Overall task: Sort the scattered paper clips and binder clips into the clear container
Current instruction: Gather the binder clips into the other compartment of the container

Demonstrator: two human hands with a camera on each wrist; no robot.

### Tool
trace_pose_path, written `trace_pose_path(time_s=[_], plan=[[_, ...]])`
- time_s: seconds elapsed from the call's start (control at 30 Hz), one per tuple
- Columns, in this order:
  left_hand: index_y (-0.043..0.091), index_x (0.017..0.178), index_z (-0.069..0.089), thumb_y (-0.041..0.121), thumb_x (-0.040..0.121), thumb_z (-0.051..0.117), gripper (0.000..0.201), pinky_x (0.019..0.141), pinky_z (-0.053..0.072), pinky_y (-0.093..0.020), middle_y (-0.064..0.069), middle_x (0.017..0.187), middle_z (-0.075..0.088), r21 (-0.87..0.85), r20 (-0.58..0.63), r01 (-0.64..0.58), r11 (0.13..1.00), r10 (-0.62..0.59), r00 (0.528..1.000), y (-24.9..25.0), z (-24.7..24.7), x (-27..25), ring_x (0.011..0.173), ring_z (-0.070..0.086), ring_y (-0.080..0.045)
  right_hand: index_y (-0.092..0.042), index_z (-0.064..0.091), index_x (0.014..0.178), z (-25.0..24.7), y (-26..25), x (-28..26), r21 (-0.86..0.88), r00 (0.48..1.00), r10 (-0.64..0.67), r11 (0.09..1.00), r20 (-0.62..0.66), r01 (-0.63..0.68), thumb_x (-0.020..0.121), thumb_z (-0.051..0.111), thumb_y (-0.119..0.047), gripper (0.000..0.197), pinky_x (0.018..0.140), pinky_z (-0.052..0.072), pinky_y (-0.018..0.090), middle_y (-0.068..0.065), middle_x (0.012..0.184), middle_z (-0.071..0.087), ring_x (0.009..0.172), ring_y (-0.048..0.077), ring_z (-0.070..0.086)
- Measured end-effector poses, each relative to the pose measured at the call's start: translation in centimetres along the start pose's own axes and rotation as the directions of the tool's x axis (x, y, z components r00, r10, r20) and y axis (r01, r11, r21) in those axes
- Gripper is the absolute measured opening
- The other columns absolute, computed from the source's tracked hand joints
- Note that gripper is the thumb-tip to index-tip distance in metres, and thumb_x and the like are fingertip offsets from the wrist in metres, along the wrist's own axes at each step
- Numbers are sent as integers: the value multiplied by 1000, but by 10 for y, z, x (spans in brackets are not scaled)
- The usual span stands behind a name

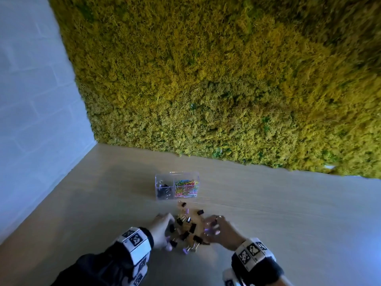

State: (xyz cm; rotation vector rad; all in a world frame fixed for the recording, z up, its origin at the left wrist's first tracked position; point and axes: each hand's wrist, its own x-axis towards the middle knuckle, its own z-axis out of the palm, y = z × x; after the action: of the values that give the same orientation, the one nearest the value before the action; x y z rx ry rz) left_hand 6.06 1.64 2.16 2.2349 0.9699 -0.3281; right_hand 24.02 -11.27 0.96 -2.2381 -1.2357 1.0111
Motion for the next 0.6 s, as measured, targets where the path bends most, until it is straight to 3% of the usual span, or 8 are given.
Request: trace_pose_path(time_s=[0.03,0.1,0.2,0.3,0.37,0.47,0.53,0.6], plan=[[19,124,35,21,71,75,67,95,39,-29,-7,131,38,-10,-24,-12,1000,11,1000,-1,1,-2,115,42,-18,-33,51,93,-4,4,-3,53,999,-9,999,-47,12,71,77,-22,35,77,54,35,-12,85,43,78,10,50],[25,114,35,31,68,77,63,91,38,-27,-5,124,39,9,-55,-41,999,42,998,-3,2,-8,106,42,-14,-37,49,84,-15,17,-13,64,997,-25,997,-77,30,72,75,-18,35,48,49,20,-7,85,45,60,3,50],[28,102,23,41,65,77,67,87,37,-26,-3,118,36,104,-2,-66,992,66,998,-5,11,-17,101,39,-13,-37,49,75,-15,33,-31,6,992,-42,999,117,42,67,79,-11,40,42,38,9,-9,72,48,47,-8,50],[23,105,25,33,68,77,65,92,37,-28,-6,123,35,118,70,-91,989,83,994,3,25,-14,111,41,-18,-43,51,61,2,42,-31,-84,992,-32,996,122,42,55,83,-6,49,47,34,6,-13,50,55,47,-10,50],[22,101,24,23,70,76,60,78,35,-26,-5,115,35,101,67,-97,990,90,994,10,29,-6,102,40,-18,-41,54,62,12,38,-21,-50,998,-30,998,61,33,54,82,-2,48,50,37,8,-17,49,57,48,-8,49],[19,95,27,19,75,71,48,65,31,-22,-5,104,38,119,-37,-92,989,97,995,18,25,6,90,38,-17,-28,58,99,14,15,-8,-115,997,-54,992,-60,47,64,80,-25,42,78,46,19,-6,90,57,81,2,55],[18,104,32,26,72,73,52,80,38,-26,-11,113,41,144,-104,-75,987,91,990,21,20,11,100,43,-21,-18,40,130,9,4,1,-175,990,-68,984,-127,45,62,79,-38,81,102,38,30,4,123,41,115,19,43],[15,128,28,37,70,74,77,104,36,-36,-20,137,26,189,-117,-29,981,52,992,22,18,14,125,35,-31,-21,24,142,7,-5,8,-177,992,-75,983,-103,56,61,79,-42,100,111,29,39,2,139,25,128,25,25]])
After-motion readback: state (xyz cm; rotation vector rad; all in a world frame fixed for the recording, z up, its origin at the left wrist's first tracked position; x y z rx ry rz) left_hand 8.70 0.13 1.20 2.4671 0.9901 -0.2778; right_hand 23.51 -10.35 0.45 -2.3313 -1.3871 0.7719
